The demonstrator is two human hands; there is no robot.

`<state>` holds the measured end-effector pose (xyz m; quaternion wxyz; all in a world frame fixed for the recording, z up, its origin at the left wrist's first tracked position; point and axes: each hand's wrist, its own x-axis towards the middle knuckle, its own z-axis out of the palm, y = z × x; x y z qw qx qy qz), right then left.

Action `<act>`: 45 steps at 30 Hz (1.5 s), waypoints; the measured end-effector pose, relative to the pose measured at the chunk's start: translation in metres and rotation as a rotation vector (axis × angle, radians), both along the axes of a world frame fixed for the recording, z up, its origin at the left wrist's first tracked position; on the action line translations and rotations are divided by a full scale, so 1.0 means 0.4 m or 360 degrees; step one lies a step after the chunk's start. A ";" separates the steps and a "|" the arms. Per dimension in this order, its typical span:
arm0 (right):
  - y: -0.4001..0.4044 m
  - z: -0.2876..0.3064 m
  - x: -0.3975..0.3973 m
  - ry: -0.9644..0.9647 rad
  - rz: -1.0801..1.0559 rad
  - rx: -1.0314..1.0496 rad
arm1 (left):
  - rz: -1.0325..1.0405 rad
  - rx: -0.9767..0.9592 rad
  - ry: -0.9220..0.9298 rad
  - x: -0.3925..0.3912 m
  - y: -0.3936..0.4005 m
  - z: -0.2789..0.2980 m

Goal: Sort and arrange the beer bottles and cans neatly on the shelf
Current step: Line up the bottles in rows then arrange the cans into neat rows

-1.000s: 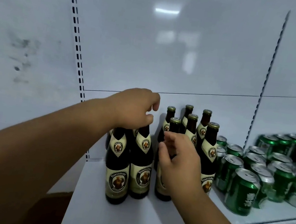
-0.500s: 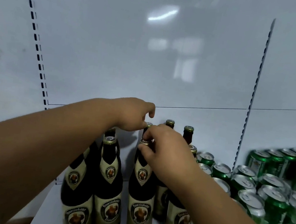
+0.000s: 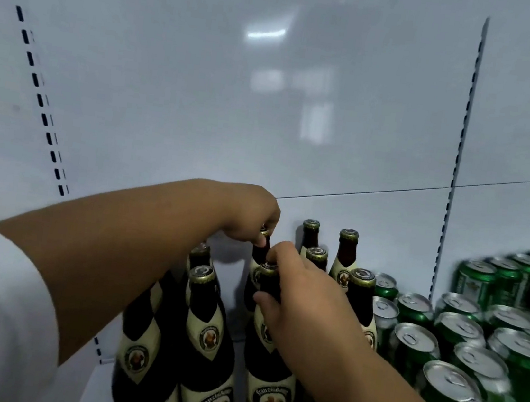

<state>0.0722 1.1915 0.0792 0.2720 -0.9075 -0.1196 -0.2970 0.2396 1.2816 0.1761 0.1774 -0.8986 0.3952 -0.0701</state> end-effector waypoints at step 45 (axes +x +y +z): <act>0.111 -0.259 0.046 0.0274 -0.0527 0.0251 | -0.0041 0.0319 -0.0040 0.040 0.062 -0.017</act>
